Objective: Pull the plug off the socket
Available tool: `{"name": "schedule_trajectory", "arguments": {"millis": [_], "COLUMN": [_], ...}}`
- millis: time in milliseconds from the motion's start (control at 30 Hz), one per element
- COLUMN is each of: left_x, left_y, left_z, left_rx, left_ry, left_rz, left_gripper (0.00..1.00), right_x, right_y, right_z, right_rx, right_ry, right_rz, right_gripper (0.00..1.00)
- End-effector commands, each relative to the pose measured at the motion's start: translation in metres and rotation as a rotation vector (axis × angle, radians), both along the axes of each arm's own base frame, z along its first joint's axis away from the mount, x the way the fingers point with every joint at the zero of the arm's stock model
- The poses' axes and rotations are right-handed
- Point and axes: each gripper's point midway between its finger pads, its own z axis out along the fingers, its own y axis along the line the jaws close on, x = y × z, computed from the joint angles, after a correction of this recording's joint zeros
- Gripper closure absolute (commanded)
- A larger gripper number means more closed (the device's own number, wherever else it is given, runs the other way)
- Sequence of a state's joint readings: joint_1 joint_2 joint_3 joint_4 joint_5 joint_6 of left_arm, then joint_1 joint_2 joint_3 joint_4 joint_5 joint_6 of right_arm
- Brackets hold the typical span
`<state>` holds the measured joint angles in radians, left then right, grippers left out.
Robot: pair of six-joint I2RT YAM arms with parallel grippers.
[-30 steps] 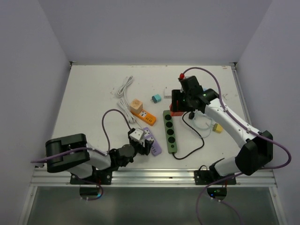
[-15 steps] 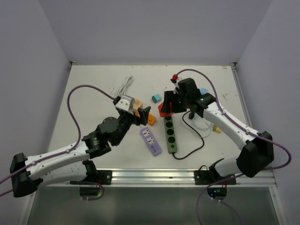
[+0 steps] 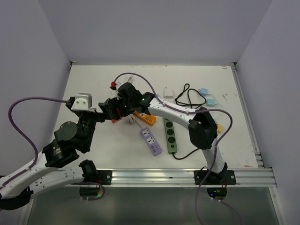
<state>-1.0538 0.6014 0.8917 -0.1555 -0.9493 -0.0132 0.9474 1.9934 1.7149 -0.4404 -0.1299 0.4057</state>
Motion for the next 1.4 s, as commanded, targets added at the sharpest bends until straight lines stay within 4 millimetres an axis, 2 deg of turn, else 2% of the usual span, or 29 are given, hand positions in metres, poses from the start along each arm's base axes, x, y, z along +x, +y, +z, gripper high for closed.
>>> {"name": "schedule_trajectory", "arguments": {"millis": [0, 33, 167, 200, 233, 267, 367, 400, 500, 567, 667, 700, 733, 800, 900, 1067, 1100, 1167, 1200, 1333, 1367], "left_x": [-0.005, -0.007, -0.009, -0.009, -0.010, -0.010, -0.009, -0.008, -0.007, -0.007, -0.007, -0.008, -0.009, -0.010, -0.011, -0.011, -0.011, -0.012, -0.012, -0.013, -0.013], "left_y": [0.031, 0.035, 0.040, 0.039, 0.039, 0.038, 0.032, 0.030, 0.029, 0.028, 0.028, 0.028, 0.030, 0.031, 0.032, 0.031, 0.033, 0.033, 0.033, 0.033, 0.032], "left_z": [-0.011, -0.011, -0.024, -0.030, -0.032, -0.033, -0.045, -0.049, -0.058, -0.061, -0.061, -0.061, -0.060, -0.060, -0.061, -0.068, -0.070, -0.071, -0.071, -0.066, -0.063], "left_rx": [0.133, 0.125, 0.146, 0.144, 0.138, 0.139, 0.170, 0.182, 0.202, 0.203, 0.185, 0.181, 0.168, 0.160, 0.155, 0.163, 0.160, 0.153, 0.150, 0.131, 0.125], "left_ry": [0.029, 0.024, 0.036, 0.042, 0.040, 0.040, 0.050, 0.058, 0.071, 0.072, 0.072, 0.071, 0.066, 0.063, 0.063, 0.075, 0.076, 0.076, 0.075, 0.065, 0.060], "left_rz": [0.094, 0.097, 0.105, 0.104, 0.093, 0.085, 0.064, 0.062, 0.066, 0.063, 0.062, 0.062, 0.060, 0.059, 0.057, 0.050, 0.056, 0.055, 0.053, 0.047, 0.043], "left_gripper": [0.13, 0.13, 0.12, 0.12, 0.12, 0.11, 0.11, 0.10, 0.10, 0.10, 0.09, 0.09, 0.08, 0.07, 0.07, 0.05, 0.04, 0.04, 0.04, 0.02, 0.02], "right_x": [0.012, 0.019, 0.036, 0.041, 0.046, 0.050, 0.062, 0.066, 0.078, 0.079, 0.082, 0.083, 0.082, 0.083, 0.085, 0.086, 0.085, 0.085, 0.083, 0.076, 0.075], "right_y": [0.058, 0.074, 0.113, 0.121, 0.128, 0.135, 0.144, 0.144, 0.145, 0.147, 0.151, 0.152, 0.155, 0.156, 0.155, 0.151, 0.151, 0.150, 0.149, 0.148, 0.148], "right_z": [0.005, 0.023, 0.007, 0.011, 0.003, 0.008, -0.002, -0.007, -0.016, -0.025, -0.030, -0.038, -0.036, -0.043, -0.049, -0.063, -0.065, -0.064, -0.064, -0.036, -0.019], "right_rx": [0.066, 0.112, 0.160, 0.188, 0.195, 0.226, 0.236, 0.230, 0.212, 0.183, 0.141, 0.122, 0.119, 0.108, 0.099, 0.060, 0.056, 0.050, 0.050, 0.092, 0.117], "right_ry": [-0.052, -0.079, -0.085, -0.111, -0.120, -0.151, -0.194, -0.213, -0.296, -0.364, -0.462, -0.476, -0.493, -0.490, -0.490, -0.491, -0.491, -0.489, -0.483, -0.479, -0.488], "right_rz": [0.049, 0.051, 0.056, 0.047, 0.038, 0.036, 0.011, -0.002, -0.035, -0.038, -0.046, -0.050, -0.047, -0.049, -0.058, -0.053, -0.052, -0.049, -0.042, -0.014, -0.008], "right_gripper": [0.90, 0.90, 0.91, 0.91, 0.89, 0.89, 0.82, 0.78, 0.75, 0.72, 0.61, 0.52, 0.47, 0.37, 0.30, 0.28, 0.22, 0.12, 0.01, 0.01, 0.01]}}
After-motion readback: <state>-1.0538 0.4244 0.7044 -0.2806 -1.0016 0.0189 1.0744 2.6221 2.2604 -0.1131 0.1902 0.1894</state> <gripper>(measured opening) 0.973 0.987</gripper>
